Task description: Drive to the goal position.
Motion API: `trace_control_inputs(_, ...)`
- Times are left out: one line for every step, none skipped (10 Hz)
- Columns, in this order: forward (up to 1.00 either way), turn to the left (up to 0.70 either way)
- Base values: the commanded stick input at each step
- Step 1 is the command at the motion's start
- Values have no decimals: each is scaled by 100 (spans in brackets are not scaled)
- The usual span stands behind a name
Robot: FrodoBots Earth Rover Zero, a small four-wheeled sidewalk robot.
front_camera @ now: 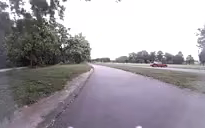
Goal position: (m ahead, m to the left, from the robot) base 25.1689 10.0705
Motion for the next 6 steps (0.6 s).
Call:
trace_control_inputs(5, 1)
trace_control_inputs(5, 1)
trace_control_inputs(5, 2)
trace_control_inputs(5, 1)
trace_control_inputs(5, 1)
trace_control_inputs(5, 0)
